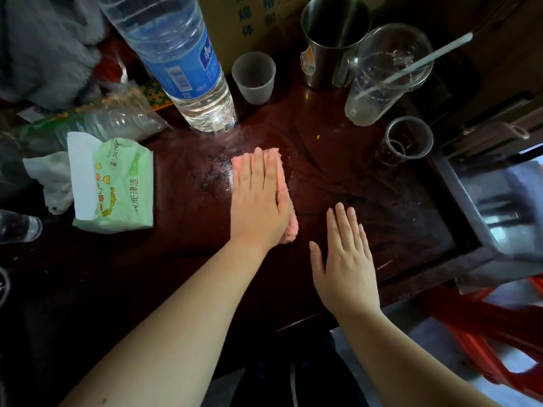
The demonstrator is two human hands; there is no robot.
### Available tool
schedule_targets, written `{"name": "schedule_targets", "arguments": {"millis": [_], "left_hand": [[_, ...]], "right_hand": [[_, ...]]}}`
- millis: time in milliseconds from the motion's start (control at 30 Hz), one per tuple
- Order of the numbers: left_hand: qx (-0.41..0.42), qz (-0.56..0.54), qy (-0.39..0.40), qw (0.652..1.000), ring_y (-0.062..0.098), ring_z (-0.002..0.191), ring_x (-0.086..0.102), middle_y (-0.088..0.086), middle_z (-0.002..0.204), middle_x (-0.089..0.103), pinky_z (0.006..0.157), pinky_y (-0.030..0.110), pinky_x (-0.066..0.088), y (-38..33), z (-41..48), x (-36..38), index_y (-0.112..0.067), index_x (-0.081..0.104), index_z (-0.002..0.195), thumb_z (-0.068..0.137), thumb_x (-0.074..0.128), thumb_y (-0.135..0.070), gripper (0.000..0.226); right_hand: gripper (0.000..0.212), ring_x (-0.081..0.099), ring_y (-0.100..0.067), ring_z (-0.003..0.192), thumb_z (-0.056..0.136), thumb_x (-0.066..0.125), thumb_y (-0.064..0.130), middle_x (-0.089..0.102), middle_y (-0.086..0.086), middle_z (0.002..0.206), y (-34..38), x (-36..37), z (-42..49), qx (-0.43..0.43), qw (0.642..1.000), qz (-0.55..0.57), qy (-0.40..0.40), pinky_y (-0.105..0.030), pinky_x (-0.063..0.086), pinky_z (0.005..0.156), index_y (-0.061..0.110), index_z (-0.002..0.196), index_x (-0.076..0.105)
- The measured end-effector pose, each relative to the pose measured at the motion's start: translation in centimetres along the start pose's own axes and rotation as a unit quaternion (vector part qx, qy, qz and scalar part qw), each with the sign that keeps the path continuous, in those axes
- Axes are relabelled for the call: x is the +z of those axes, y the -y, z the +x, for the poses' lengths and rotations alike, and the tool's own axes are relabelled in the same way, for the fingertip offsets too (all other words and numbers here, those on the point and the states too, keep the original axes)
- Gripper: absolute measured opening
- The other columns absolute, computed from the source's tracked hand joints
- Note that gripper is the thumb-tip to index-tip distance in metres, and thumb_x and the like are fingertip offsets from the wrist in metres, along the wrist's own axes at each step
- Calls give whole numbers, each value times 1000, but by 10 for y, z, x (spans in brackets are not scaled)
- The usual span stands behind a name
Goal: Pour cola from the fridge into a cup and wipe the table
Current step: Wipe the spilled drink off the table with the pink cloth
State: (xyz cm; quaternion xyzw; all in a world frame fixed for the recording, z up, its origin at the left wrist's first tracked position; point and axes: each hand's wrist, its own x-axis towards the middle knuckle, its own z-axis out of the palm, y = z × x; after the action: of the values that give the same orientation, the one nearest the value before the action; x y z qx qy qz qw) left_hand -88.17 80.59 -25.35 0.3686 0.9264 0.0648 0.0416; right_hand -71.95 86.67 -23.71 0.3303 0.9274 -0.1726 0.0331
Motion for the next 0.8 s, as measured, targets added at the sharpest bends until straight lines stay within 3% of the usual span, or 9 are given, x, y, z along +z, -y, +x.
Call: {"name": "schedule_targets", "arguments": {"millis": [233,433,700,800], "left_hand": [[-6,6,-6,1000,33,145,12,18,156,19,120,44,5,-1,29,0,-4,19,150,90,18,-32,67],[-66,11,-21,998,33,145,12,18,157,18,119,46,6,-3,63,2,-4,18,151,90,17,-33,67],[-46,4,-7,999,32,146,7,15,158,13,119,45,2,0,63,2,-8,12,152,91,22,-33,66],[-41,-5,-2,999,31,146,6,14,159,13,119,44,1,-1,61,-1,-9,12,152,90,24,-34,68]], "right_hand": [[63,-1,-18,148,98,21,44,10,-7,160,-1,0,0,-3,1000,11,3,-31,0,119,9,151,18],[62,1,-19,148,99,23,43,12,-7,159,-2,2,1,-6,1000,21,-4,-31,-1,119,8,150,19],[62,0,-17,148,98,22,43,11,-6,159,-4,2,1,-9,999,37,-6,-32,2,120,10,150,20],[61,8,-14,147,96,24,43,19,-3,158,-11,-6,2,-18,996,85,-4,-31,11,119,12,148,28]]}}
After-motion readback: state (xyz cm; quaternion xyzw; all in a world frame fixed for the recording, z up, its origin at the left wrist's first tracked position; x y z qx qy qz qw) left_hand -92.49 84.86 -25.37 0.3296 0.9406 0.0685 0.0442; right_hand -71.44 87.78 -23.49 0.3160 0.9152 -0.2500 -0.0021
